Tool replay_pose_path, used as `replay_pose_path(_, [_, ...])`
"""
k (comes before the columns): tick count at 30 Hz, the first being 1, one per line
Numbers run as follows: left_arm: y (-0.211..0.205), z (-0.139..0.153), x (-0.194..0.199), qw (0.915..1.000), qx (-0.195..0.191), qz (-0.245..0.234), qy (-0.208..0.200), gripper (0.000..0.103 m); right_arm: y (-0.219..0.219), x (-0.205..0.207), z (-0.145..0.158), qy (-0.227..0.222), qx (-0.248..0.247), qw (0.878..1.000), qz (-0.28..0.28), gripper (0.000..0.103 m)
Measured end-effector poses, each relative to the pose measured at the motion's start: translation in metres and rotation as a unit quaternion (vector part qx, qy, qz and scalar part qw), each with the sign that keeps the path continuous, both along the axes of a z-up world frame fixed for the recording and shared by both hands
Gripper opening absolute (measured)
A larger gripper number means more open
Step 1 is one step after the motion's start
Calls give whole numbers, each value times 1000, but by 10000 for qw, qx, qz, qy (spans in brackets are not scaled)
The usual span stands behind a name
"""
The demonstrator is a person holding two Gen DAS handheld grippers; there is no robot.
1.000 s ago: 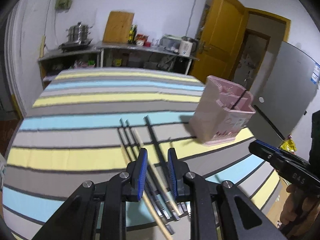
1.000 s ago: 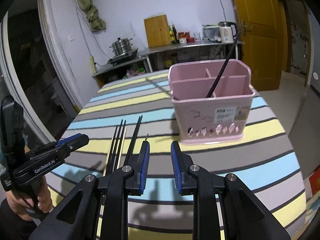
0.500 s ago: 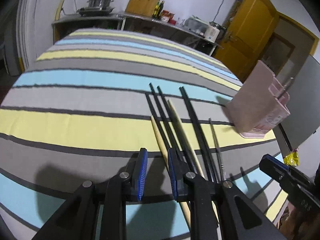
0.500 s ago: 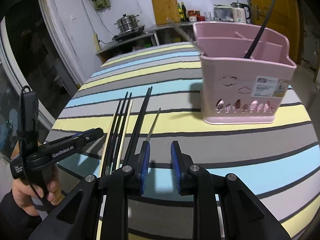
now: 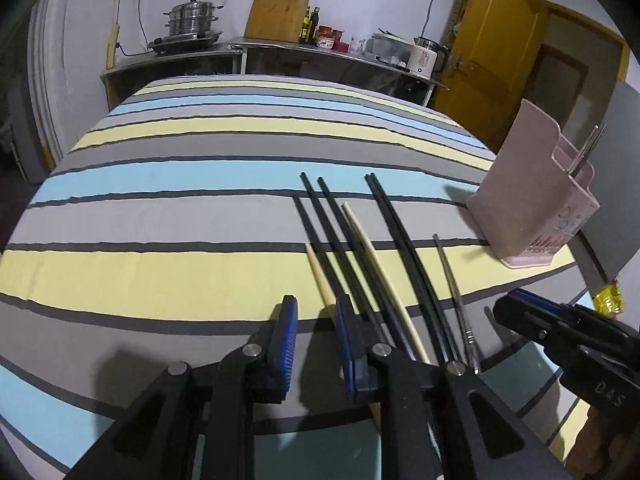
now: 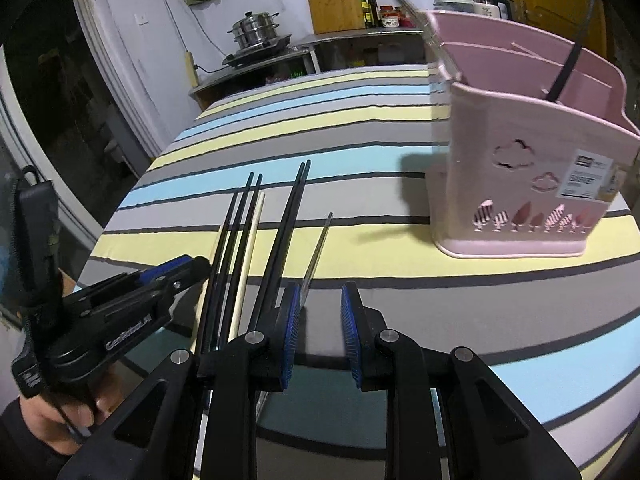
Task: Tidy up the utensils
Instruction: 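Grasp a thin metal stick with the right tool while the left tool grasps a wooden chopstick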
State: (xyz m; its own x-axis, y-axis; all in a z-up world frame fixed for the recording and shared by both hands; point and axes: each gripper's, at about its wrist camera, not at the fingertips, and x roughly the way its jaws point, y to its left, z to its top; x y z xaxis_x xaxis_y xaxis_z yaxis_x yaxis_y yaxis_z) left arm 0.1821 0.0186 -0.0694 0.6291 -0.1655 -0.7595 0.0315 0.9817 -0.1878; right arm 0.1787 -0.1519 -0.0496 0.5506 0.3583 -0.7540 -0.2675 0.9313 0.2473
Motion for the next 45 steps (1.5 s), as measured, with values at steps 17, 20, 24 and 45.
replay_pose_path(17, [-20, 1, 12, 9975, 688, -176, -4, 23, 26, 23, -17, 56, -431, 9991, 18, 23])
replay_pose_path(20, [-12, 1, 11, 9985, 538, -120, 4, 12, 25, 23, -17, 55, -460, 9989, 29, 21])
replay_pose_path(24, [8, 0, 10, 9998, 143, -96, 58, 10, 22, 24, -17, 105, -376, 9992, -23, 17])
replay_pose_path(45, [7, 0, 28, 9988, 369, -55, 313, 9, 36, 51, -15, 280, -681, 9971, -195, 8])
